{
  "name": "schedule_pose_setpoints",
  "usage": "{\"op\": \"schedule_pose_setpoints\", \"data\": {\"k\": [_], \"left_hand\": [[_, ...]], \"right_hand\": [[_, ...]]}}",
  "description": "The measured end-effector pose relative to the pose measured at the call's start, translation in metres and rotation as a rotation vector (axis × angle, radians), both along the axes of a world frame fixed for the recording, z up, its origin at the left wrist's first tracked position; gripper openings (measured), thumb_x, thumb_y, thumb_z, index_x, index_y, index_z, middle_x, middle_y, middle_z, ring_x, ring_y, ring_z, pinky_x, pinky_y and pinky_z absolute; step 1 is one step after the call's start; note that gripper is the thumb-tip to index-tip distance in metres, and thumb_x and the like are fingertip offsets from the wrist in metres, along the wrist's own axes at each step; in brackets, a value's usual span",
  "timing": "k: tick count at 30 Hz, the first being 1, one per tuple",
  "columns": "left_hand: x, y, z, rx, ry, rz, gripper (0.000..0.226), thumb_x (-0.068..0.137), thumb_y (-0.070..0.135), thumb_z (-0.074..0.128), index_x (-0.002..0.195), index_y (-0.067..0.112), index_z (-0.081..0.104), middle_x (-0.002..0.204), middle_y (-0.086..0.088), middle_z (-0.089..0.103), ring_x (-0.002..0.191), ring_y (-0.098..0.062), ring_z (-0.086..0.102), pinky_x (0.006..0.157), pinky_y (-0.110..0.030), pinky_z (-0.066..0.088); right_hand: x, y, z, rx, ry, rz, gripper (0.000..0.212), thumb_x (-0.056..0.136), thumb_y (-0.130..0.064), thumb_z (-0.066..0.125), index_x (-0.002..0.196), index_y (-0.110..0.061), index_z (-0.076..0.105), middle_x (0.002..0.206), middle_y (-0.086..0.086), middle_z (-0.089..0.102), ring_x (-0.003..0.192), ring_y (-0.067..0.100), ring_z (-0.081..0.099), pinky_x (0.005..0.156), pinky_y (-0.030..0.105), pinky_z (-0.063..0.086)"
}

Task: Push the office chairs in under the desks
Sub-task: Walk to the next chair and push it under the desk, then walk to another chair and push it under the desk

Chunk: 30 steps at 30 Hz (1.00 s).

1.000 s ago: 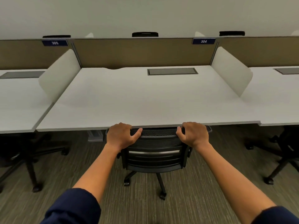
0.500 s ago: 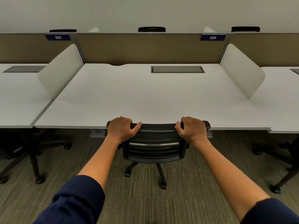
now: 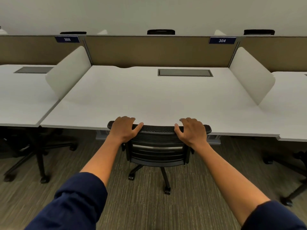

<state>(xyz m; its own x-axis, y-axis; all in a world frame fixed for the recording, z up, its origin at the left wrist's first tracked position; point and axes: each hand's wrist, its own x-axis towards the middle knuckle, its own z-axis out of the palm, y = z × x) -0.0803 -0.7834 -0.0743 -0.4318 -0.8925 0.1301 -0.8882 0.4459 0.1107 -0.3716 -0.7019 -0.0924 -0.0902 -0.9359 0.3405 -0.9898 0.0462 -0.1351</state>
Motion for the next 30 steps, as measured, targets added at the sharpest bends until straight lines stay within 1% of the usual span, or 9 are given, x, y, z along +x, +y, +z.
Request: {"op": "schedule_pose_setpoints", "data": {"k": [1,3,6,10,13,15,20,25,30], "left_hand": [[-0.003,0.006,0.0,-0.008,0.002,0.003,0.072,0.099,0.066,0.034,0.133,0.008,0.059,0.128,-0.012,0.066,0.122,-0.031,0.057,0.107,-0.046,0.041],[-0.011,0.02,0.002,0.004,-0.018,0.004,0.078,0.098,0.067,0.031,0.148,0.009,0.043,0.151,-0.013,0.049,0.144,-0.031,0.038,0.12,-0.05,0.026],[-0.024,0.043,0.004,0.009,-0.038,0.007,0.087,0.096,0.072,0.024,0.159,0.013,0.023,0.168,-0.011,0.02,0.157,-0.027,0.01,0.126,-0.052,0.009],[-0.041,0.087,0.004,-0.033,-0.036,-0.021,0.092,0.093,0.076,0.021,0.162,0.015,0.011,0.171,-0.009,0.004,0.158,-0.026,-0.004,0.126,-0.055,0.002],[-0.054,0.125,0.003,-0.042,-0.014,-0.054,0.094,0.092,0.077,0.022,0.162,0.017,0.007,0.171,-0.008,-0.003,0.157,-0.026,-0.009,0.126,-0.056,0.0],[-0.063,0.151,0.001,-0.039,0.005,-0.071,0.095,0.091,0.078,0.021,0.162,0.018,0.004,0.17,-0.006,-0.008,0.156,-0.025,-0.013,0.126,-0.056,-0.004],[-0.079,0.231,-0.003,-0.056,0.009,-0.144,0.095,0.088,0.081,0.016,0.162,0.023,0.0,0.169,-0.006,-0.014,0.155,-0.026,-0.017,0.125,-0.058,-0.005],[-0.097,0.312,-0.004,-0.035,0.039,-0.23,0.092,0.091,0.079,0.024,0.162,0.025,0.002,0.17,-0.006,-0.012,0.156,-0.027,-0.016,0.124,-0.06,-0.004],[-0.129,0.375,0.003,-0.027,0.056,-0.327,0.091,0.092,0.077,0.027,0.162,0.025,0.003,0.17,-0.005,-0.012,0.156,-0.027,-0.014,0.124,-0.061,-0.003]], "right_hand": [[0.0,0.001,0.001,0.011,-0.001,0.007,0.067,0.095,-0.061,0.031,0.126,-0.012,0.064,0.119,0.012,0.07,0.11,0.032,0.064,0.09,0.043,0.052],[0.0,0.009,0.002,0.045,-0.022,0.001,0.071,0.096,-0.064,0.032,0.143,-0.014,0.049,0.144,0.012,0.055,0.135,0.032,0.048,0.11,0.05,0.039],[0.0,0.032,0.003,0.076,-0.029,-0.037,0.08,0.094,-0.071,0.028,0.156,-0.02,0.028,0.162,0.011,0.03,0.151,0.033,0.023,0.122,0.056,0.018],[-0.004,0.078,0.001,0.111,0.028,-0.057,0.087,0.089,-0.078,0.018,0.16,-0.029,0.012,0.169,0.007,0.007,0.156,0.032,0.004,0.123,0.06,0.006],[-0.008,0.117,0.002,0.108,0.037,-0.085,0.087,0.09,-0.078,0.023,0.16,-0.031,0.005,0.17,0.004,-0.006,0.156,0.031,-0.003,0.123,0.061,0.003],[-0.009,0.143,0.002,0.102,0.045,-0.113,0.088,0.087,-0.079,0.017,0.16,-0.032,0.0,0.169,0.004,-0.01,0.156,0.031,-0.005,0.123,0.06,0.0],[-0.006,0.227,0.001,0.09,0.034,-0.165,0.089,0.085,-0.081,0.012,0.159,-0.034,-0.003,0.169,0.002,-0.013,0.156,0.032,-0.006,0.12,0.059,-0.007],[-0.007,0.324,-0.006,0.12,0.023,-0.237,0.087,0.087,-0.081,0.015,0.159,-0.036,-0.006,0.169,0.003,-0.012,0.156,0.032,-0.005,0.121,0.062,-0.003],[-0.031,0.413,0.002,0.12,0.026,-0.339,0.088,0.086,-0.083,0.013,0.159,-0.036,0.0,0.17,0.004,-0.005,0.156,0.032,-0.002,0.122,0.062,-0.001]]}}
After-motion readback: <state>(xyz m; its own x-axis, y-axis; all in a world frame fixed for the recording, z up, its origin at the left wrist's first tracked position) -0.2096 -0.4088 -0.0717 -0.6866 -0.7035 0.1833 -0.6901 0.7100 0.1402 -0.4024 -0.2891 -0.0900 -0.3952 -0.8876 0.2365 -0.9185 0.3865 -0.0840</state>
